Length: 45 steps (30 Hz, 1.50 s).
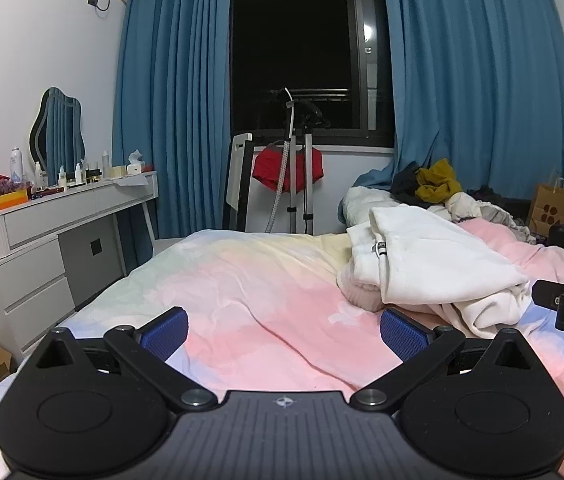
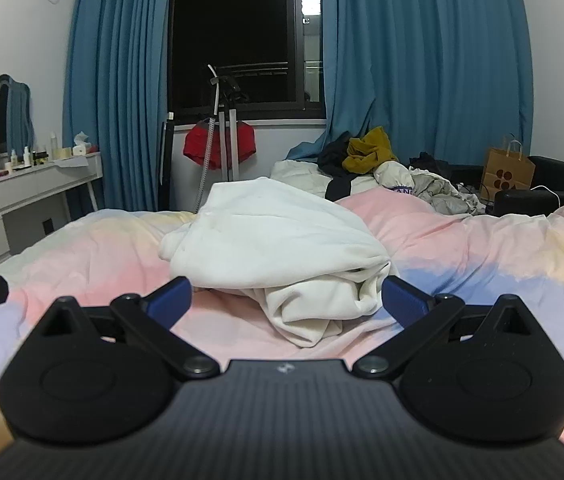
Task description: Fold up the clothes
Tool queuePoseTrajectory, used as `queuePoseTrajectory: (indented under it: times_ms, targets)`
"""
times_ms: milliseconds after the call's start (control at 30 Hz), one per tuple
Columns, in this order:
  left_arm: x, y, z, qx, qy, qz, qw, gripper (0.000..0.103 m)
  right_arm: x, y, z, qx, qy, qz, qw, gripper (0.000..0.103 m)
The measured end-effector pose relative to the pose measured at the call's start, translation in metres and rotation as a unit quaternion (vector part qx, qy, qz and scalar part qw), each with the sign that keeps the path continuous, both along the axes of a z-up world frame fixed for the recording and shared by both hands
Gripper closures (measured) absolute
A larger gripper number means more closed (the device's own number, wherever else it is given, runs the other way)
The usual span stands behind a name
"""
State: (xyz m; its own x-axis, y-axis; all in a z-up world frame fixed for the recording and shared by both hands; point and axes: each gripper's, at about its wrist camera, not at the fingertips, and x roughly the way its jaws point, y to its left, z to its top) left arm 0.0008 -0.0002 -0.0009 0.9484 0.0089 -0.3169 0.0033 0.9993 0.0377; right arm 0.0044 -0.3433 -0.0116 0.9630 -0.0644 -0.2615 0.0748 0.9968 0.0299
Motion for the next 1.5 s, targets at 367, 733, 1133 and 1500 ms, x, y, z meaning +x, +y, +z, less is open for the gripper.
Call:
queuePoseTrajectory:
  times_ms: [367, 733, 1133, 1500]
  targets:
    - [0.005, -0.001, -0.007, -0.008, 0.007, -0.006, 0.9999, 0.000, 0.002, -0.001, 0.001, 0.007, -0.007, 0.003, 1.000, 0.000]
    - [0.008, -0.003, -0.014, -0.032, -0.004, 0.000, 0.9995, 0.000, 0.003, -0.001, 0.002, -0.005, -0.026, 0.002, 1.000, 0.000]
    - [0.003, -0.006, -0.016, -0.025, -0.020, 0.000, 0.9995, 0.000, 0.004, -0.006, 0.003, 0.001, -0.025, 0.003, 1.000, 0.000]
    - [0.004, -0.006, -0.015, -0.030, -0.017, -0.007, 0.9994, 0.000, 0.002, -0.011, 0.003, 0.011, -0.028, 0.014, 0.999, 0.000]
